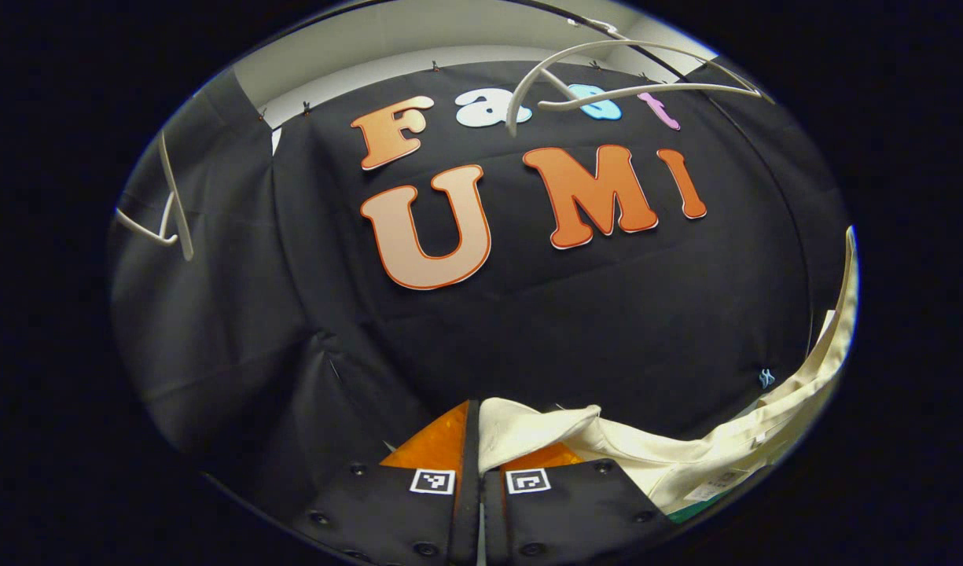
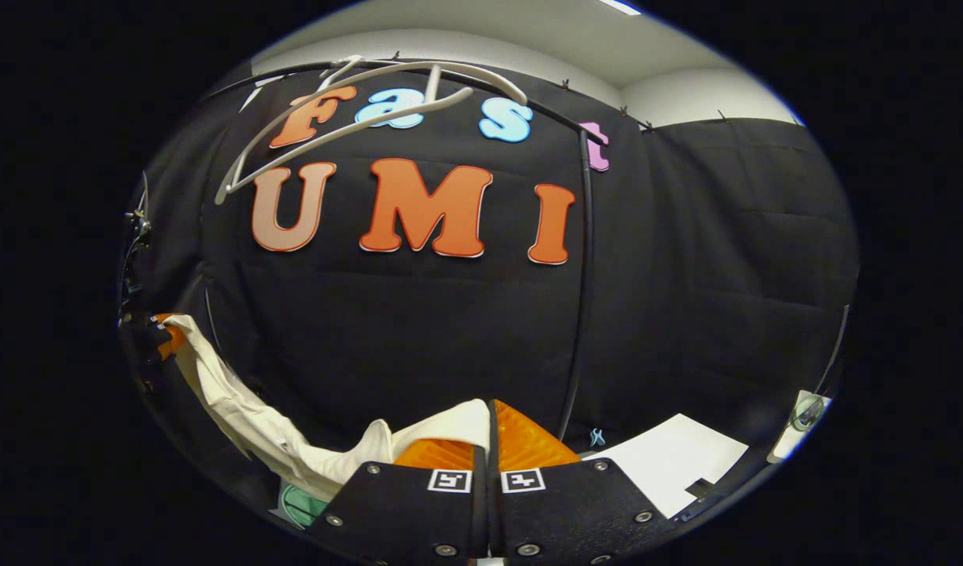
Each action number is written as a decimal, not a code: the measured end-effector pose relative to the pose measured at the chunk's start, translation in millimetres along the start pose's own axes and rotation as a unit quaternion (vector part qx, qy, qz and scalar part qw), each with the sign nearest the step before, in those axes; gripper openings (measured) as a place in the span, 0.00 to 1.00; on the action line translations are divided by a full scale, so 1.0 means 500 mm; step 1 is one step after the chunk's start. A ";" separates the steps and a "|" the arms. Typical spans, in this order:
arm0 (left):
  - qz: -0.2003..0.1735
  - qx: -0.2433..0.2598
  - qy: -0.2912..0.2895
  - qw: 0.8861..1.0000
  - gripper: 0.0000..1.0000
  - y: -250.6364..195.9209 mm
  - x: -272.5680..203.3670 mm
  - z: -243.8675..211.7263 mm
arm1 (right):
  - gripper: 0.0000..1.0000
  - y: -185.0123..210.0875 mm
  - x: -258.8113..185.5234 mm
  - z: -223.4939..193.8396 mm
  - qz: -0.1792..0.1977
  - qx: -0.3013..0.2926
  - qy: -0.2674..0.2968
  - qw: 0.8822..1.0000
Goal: Grasp the clothes on the hanger with both hands and then place them into the laundry hamper below.
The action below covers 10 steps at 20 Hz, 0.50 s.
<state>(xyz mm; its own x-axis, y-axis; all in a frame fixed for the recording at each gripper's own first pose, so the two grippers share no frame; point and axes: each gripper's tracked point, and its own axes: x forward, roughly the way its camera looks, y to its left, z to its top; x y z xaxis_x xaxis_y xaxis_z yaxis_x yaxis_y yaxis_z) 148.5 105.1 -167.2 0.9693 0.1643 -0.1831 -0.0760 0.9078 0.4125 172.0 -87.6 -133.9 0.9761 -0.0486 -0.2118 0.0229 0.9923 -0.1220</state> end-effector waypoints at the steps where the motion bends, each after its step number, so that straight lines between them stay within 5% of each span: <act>1: -0.003 -0.008 -0.002 1.000 0.10 0.003 -0.018 0.007 | 0.00 0.020 -0.017 0.007 0.010 -0.003 -0.001 1.000; 10: -0.085 -0.112 0.016 0.990 0.10 -0.082 -0.164 0.060 | 0.00 0.233 -0.092 0.049 0.114 0.008 0.006 0.993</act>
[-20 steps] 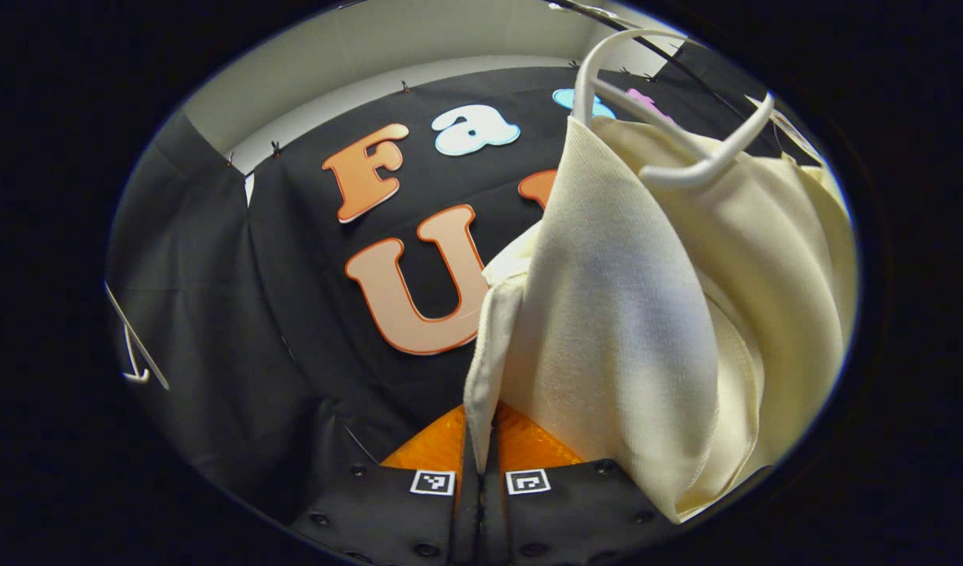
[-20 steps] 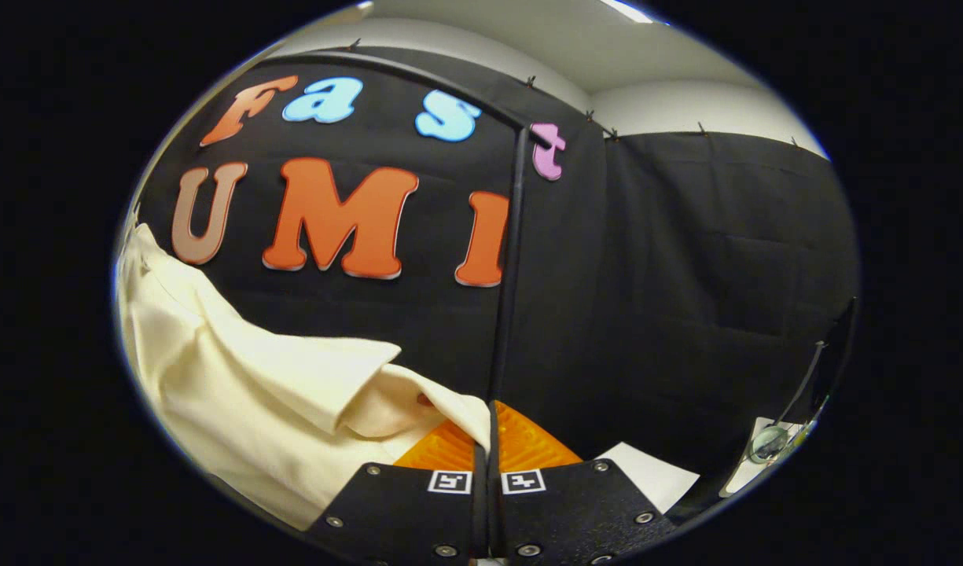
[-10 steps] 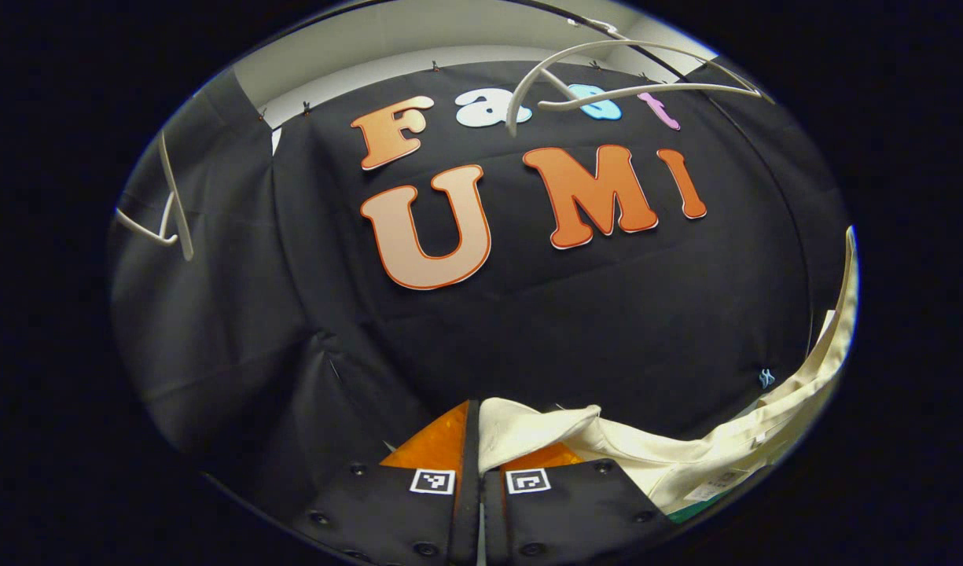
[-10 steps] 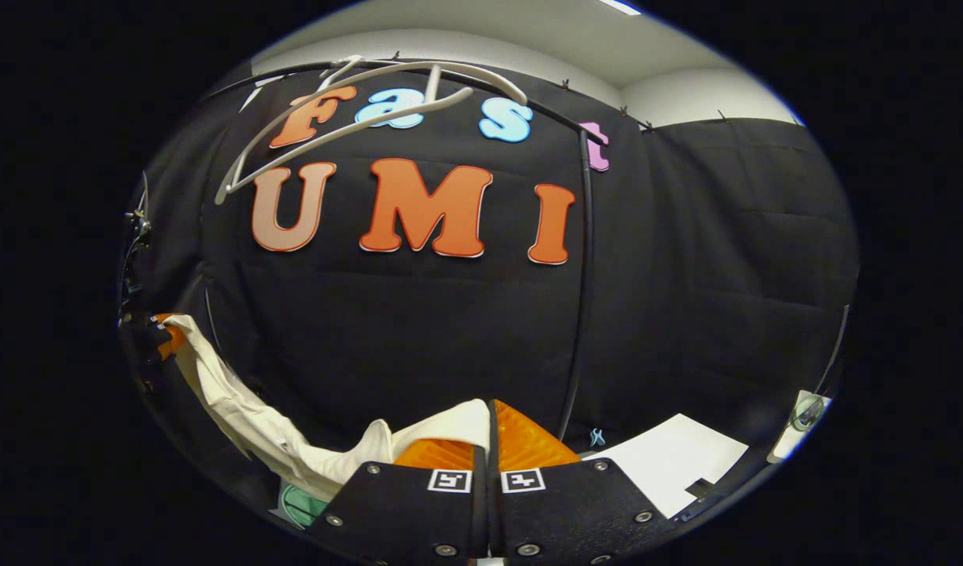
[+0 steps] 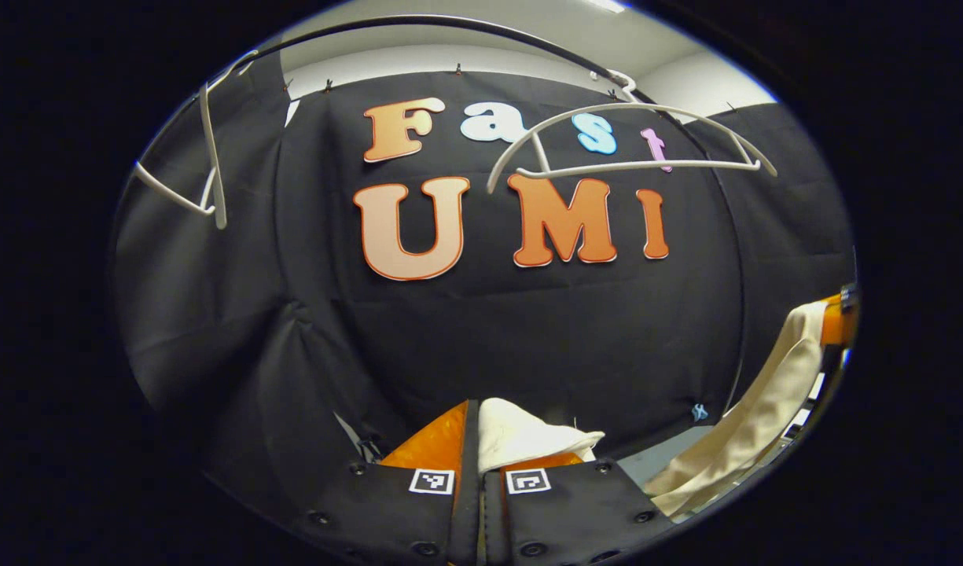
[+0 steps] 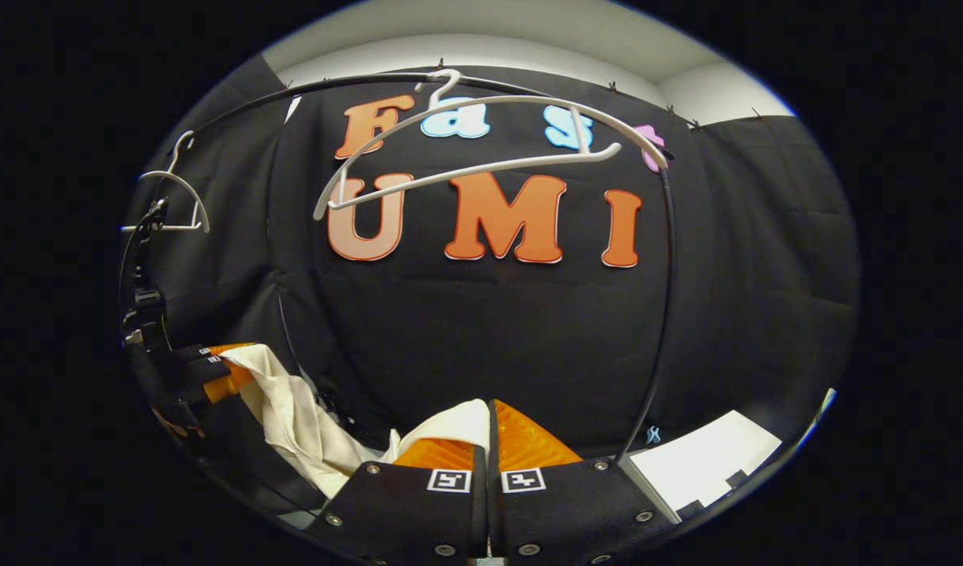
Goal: Grasp the clothes on the hanger with both hands and then place them into the laundry hamper below.
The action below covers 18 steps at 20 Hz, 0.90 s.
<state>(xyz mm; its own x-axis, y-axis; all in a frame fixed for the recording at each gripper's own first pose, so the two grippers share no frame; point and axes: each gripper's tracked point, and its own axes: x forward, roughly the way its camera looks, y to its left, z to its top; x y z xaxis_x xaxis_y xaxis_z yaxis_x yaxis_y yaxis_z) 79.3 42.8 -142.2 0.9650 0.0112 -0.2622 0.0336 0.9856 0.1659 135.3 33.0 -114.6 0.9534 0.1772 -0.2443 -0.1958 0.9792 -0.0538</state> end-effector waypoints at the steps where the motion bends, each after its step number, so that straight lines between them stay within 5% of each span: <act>1: -0.016 -0.019 0.010 1.000 0.10 -0.024 -0.009 -0.007 | 0.00 0.027 0.002 -0.005 0.012 -0.004 0.003 1.000; 9: -0.098 -0.103 0.113 0.983 0.11 -0.153 -0.019 -0.142 | 0.02 0.182 0.044 -0.120 0.083 0.003 0.067 0.994; 18: -0.089 -0.107 0.244 0.960 0.12 -0.144 -0.040 -0.366 | 0.04 0.208 0.065 -0.349 0.087 0.029 0.185 0.979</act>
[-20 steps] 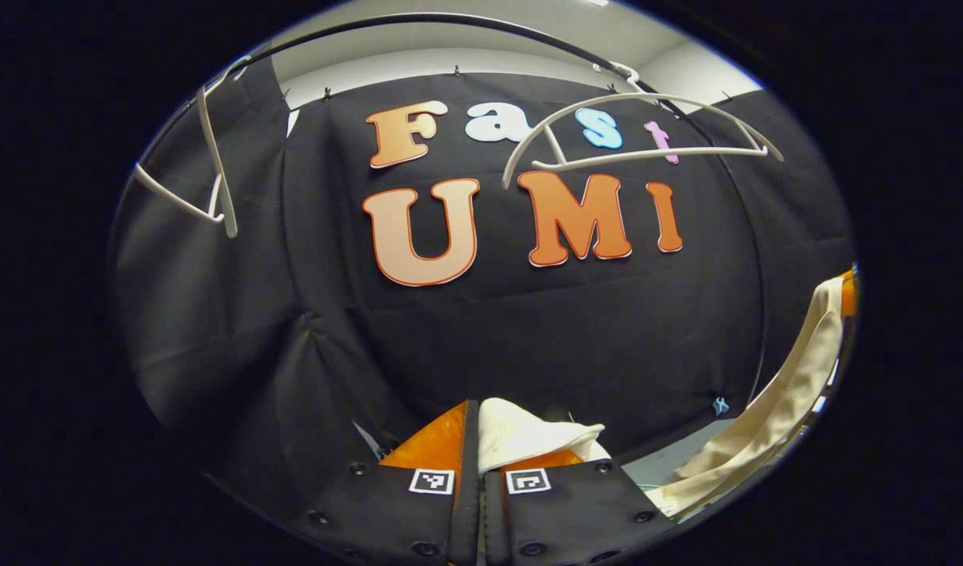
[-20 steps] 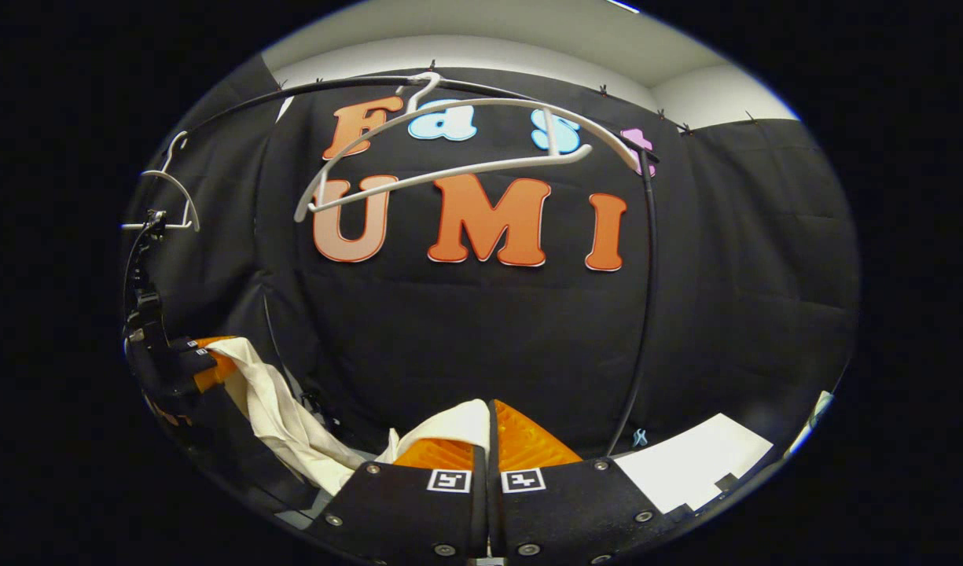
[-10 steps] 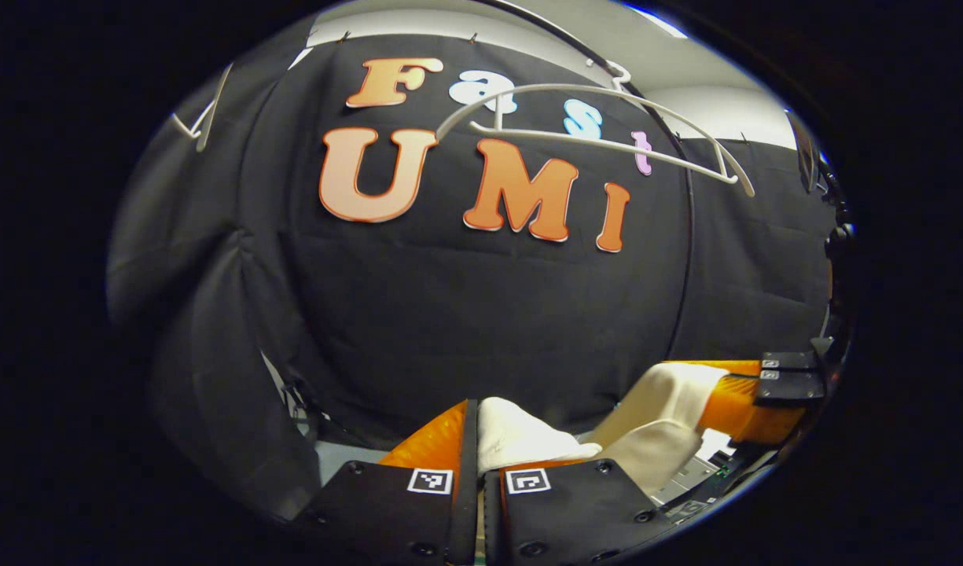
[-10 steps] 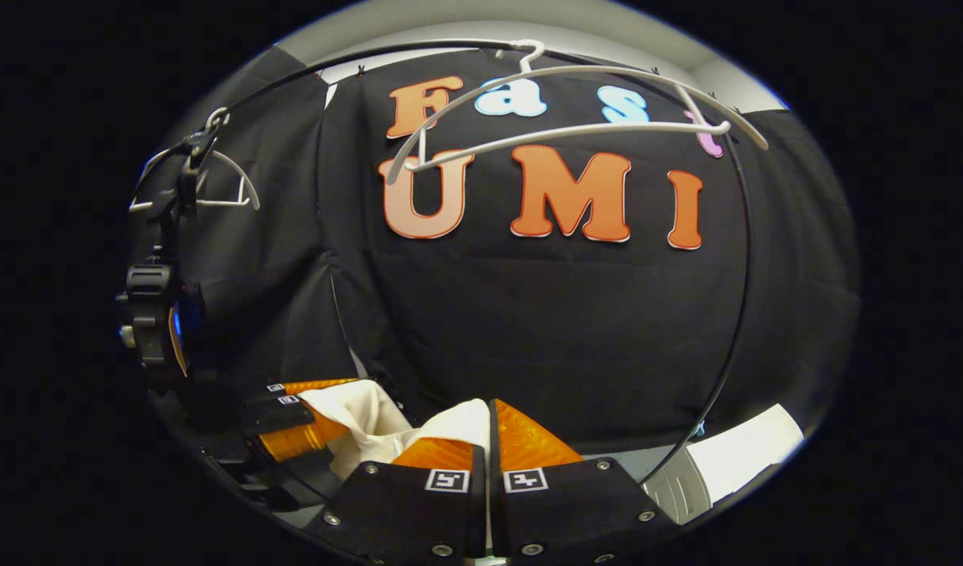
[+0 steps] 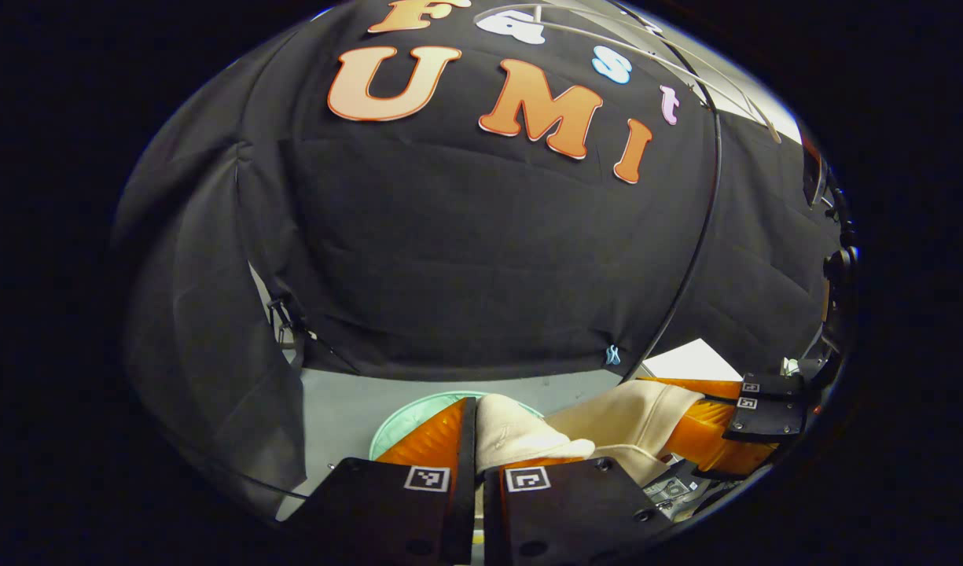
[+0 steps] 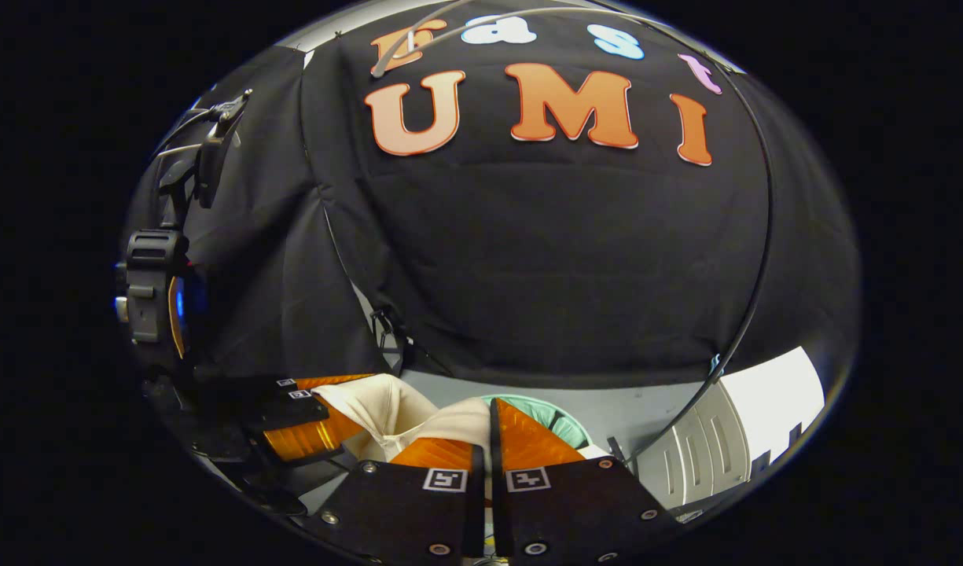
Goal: Grasp the clothes on the hanger with both hands and then place them into the laundry hamper below.
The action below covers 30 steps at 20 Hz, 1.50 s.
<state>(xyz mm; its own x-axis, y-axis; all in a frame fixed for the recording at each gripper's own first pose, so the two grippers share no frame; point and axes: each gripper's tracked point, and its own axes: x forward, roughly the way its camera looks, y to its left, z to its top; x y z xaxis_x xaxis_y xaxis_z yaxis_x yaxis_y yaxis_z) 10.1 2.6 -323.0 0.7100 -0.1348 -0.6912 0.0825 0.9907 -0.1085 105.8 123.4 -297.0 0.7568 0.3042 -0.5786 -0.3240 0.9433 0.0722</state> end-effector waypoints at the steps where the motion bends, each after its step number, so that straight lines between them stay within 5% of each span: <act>1: 0.002 0.000 0.017 1.000 0.13 0.007 0.008 -0.022 | 0.04 -0.003 0.011 -0.024 -0.002 0.001 0.017 1.000; 2: 0.014 -0.001 0.035 0.999 0.14 0.021 0.016 -0.046 | 0.06 -0.014 0.020 -0.051 -0.011 0.002 0.034 0.999; 5: 0.033 -0.005 0.079 0.996 0.54 0.045 0.016 -0.097 | 0.18 -0.034 0.042 -0.126 -0.025 0.006 0.079 0.997; 6: 0.035 -0.007 0.083 0.996 0.50 0.048 0.015 -0.102 | 0.18 -0.027 0.043 -0.149 -0.021 0.013 0.093 0.995; 8: 0.034 -0.007 0.099 0.994 0.55 0.051 0.007 -0.127 | 0.35 -0.029 0.052 -0.178 -0.020 0.030 0.102 0.994; 9: 0.035 -0.005 0.107 0.994 0.69 0.054 0.001 -0.136 | 0.36 -0.034 0.050 -0.195 -0.020 0.035 0.110 0.993; 10: 0.040 -0.003 0.112 0.993 0.80 0.057 0.001 -0.147 | 0.54 -0.040 0.051 -0.205 -0.022 0.042 0.118 0.992; 13: 0.051 -0.001 0.119 0.992 0.92 0.078 -0.009 -0.178 | 0.80 -0.043 0.025 -0.252 -0.029 0.071 0.144 0.987; 16: 0.053 -0.005 0.118 0.992 0.93 0.077 -0.022 -0.188 | 0.93 -0.052 0.019 -0.283 -0.037 0.093 0.161 0.982; 23: 0.057 -0.008 0.105 0.993 0.93 0.067 -0.081 -0.187 | 0.95 -0.039 -0.022 -0.309 -0.048 0.098 0.168 0.980; 30: 0.073 0.006 0.020 0.997 0.93 0.065 -0.194 -0.119 | 0.95 -0.046 -0.128 -0.268 -0.069 0.096 0.128 0.985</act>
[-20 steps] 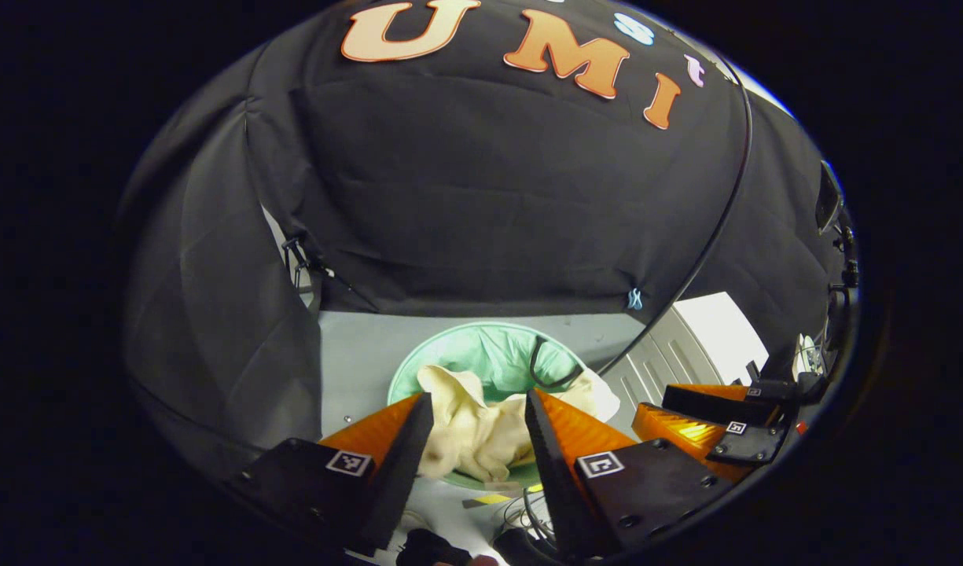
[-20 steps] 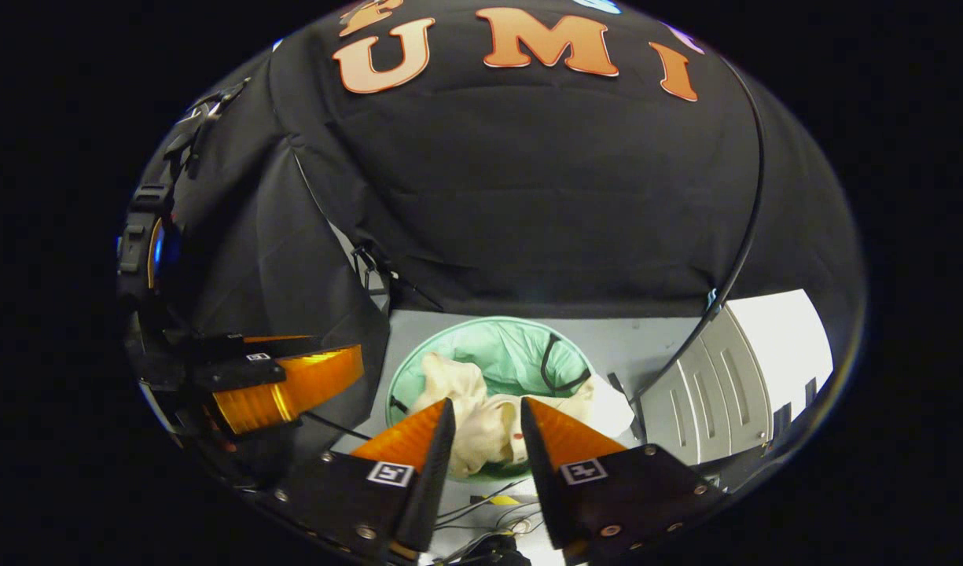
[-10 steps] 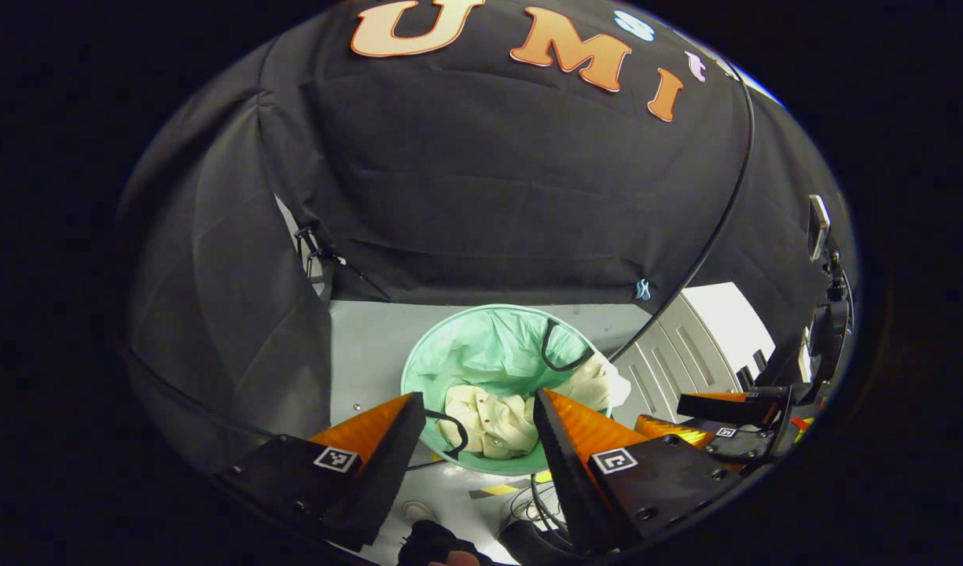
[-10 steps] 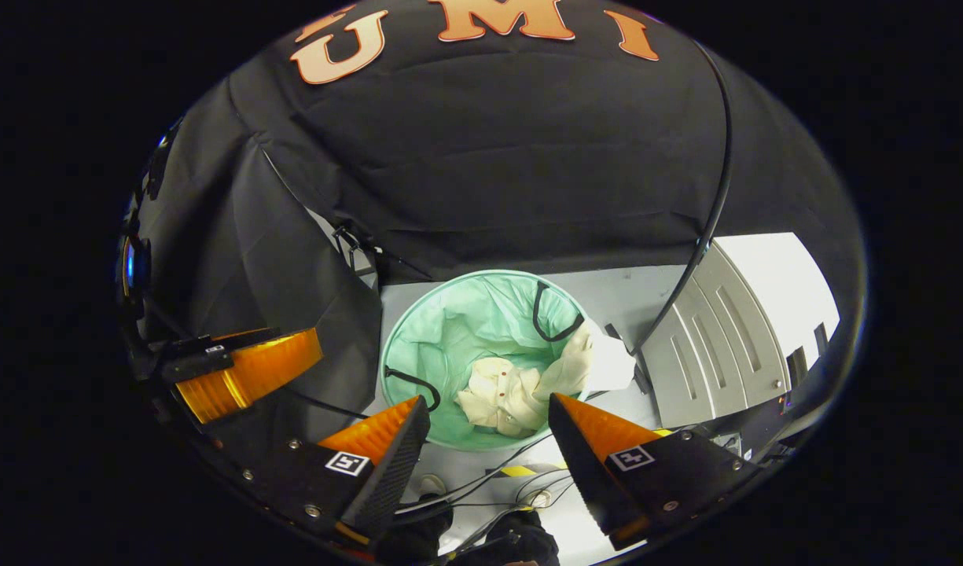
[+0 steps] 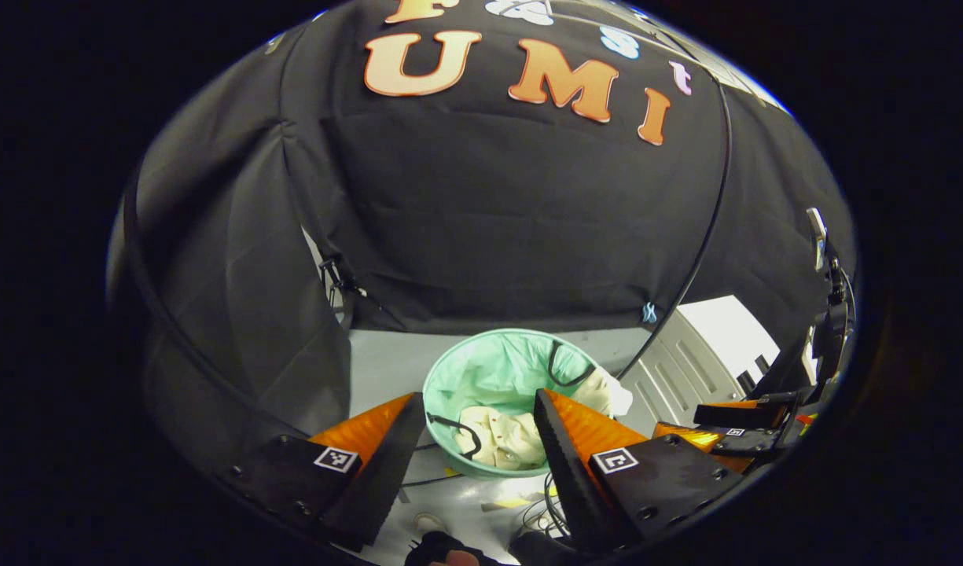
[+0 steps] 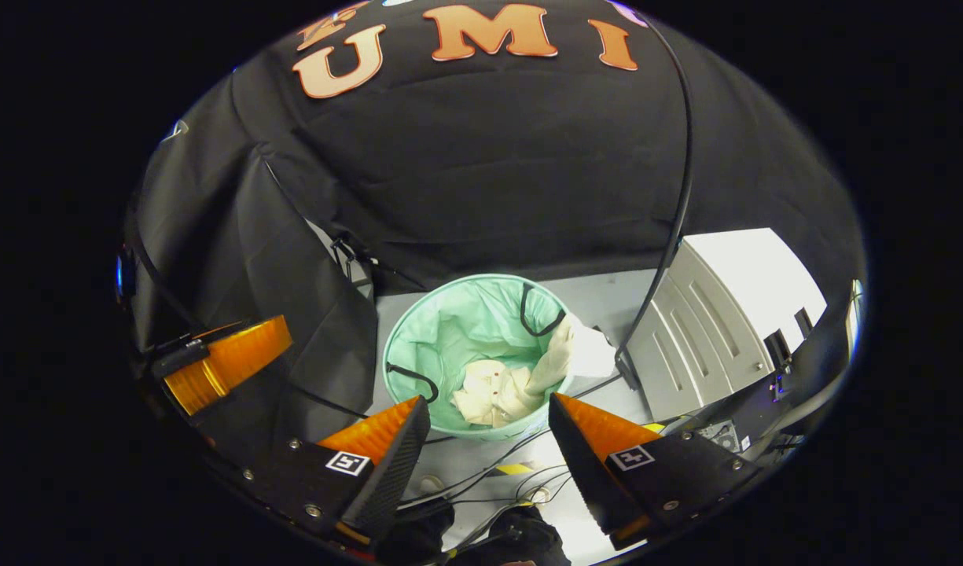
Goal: Grasp the clothes on the hanger with both hands and then place them into the laundry hamper below.
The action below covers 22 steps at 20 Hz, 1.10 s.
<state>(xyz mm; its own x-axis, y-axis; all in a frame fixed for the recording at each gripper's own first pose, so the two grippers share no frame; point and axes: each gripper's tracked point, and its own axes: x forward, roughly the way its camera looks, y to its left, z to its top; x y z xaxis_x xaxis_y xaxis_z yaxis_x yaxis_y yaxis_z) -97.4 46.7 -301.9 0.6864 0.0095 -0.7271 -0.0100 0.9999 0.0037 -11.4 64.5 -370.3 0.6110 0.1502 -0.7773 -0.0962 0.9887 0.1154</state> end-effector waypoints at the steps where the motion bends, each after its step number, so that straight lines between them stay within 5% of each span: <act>1: 0.002 -0.002 -0.013 1.000 0.93 0.004 -0.016 0.018 | 0.95 0.000 -0.020 0.015 0.001 -0.003 -0.011 1.000; 8: 0.004 -0.021 -0.137 0.990 0.97 0.007 -0.155 0.210 | 0.95 -0.007 -0.197 0.198 -0.004 0.003 -0.141 0.990; 14: -0.003 -0.013 -0.246 0.969 0.92 -0.007 -0.259 0.393 | 0.95 -0.004 -0.387 0.394 -0.008 -0.024 -0.275 0.961; 22: -0.016 -0.027 -0.335 0.942 0.92 -0.011 -0.363 0.512 | 0.95 -0.033 -0.543 0.485 -0.022 -0.017 -0.366 0.930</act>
<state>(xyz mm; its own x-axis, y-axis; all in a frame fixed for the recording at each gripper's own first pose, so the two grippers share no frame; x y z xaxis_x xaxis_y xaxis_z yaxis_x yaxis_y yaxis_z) -35.7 41.0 6.0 0.9914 -0.0011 -0.1305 -0.0066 0.9982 -0.0590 14.9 8.7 -11.2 0.9851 0.0847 -0.1496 -0.0758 0.9951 0.0641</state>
